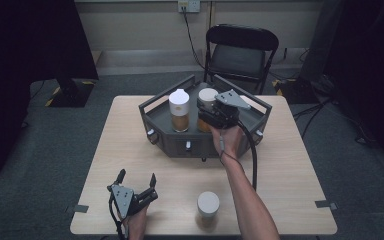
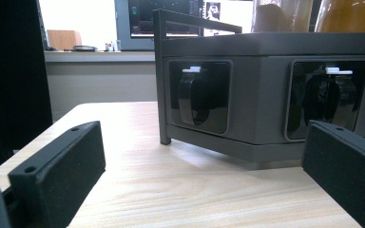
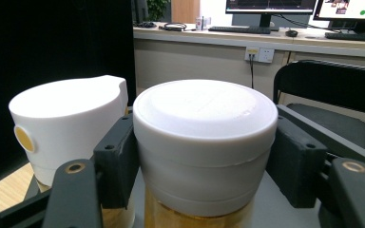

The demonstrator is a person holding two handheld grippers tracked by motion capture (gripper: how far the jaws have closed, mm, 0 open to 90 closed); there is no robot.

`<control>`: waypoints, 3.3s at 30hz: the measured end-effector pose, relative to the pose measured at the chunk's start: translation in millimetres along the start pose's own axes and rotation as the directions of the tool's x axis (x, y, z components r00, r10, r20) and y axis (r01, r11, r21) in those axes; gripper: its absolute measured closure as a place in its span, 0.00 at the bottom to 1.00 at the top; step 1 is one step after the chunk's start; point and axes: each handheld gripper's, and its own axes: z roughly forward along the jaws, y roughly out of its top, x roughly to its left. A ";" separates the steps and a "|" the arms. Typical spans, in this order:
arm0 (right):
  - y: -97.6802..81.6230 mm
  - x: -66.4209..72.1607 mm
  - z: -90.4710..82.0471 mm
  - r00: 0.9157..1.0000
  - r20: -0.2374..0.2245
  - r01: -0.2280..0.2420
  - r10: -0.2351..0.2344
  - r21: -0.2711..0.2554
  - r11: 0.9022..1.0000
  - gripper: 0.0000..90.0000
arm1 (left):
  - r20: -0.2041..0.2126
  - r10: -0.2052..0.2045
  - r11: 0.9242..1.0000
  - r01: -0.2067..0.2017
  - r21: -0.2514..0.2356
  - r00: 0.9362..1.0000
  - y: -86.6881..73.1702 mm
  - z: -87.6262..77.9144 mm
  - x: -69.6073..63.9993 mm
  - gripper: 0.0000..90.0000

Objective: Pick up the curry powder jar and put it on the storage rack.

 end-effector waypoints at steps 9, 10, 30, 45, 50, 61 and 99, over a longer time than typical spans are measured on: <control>-3.0 -0.4 1.2 1.000 0.003 0.002 -0.002 0.005 1.000 0.37 | 0.000 0.000 1.000 0.000 -0.001 1.000 -0.1 0.0 0.1 0.00; -3.7 0.3 1.3 1.000 0.003 0.003 -0.003 0.002 1.000 0.37 | 0.001 -0.001 1.000 0.001 -0.001 1.000 -0.2 0.0 0.1 0.00; -4.8 3.3 1.8 1.000 0.007 0.003 -0.003 0.001 1.000 0.36 | 0.001 0.000 1.000 0.000 -0.001 1.000 -0.2 -0.2 0.3 0.00; -5.3 2.3 2.2 1.000 0.005 0.002 -0.002 -0.014 1.000 0.27 | 0.001 0.000 1.000 0.000 -0.001 1.000 -0.1 -0.2 0.2 0.00; -7.7 3.4 1.6 1.000 0.025 0.000 0.001 -0.041 0.999 0.06 | 0.001 0.000 1.000 0.000 -0.001 1.000 -0.1 -0.2 0.2 0.00; -11.1 3.0 3.1 1.000 0.008 0.016 -0.015 -0.055 0.998 0.00 | 0.001 0.000 1.000 0.000 -0.001 1.000 -0.1 -0.2 0.2 0.00; -26.2 2.0 -22.8 1.000 0.027 0.000 0.004 -0.124 0.992 0.00 | 0.001 0.001 1.000 -0.001 0.000 1.000 0.0 -0.1 0.3 0.00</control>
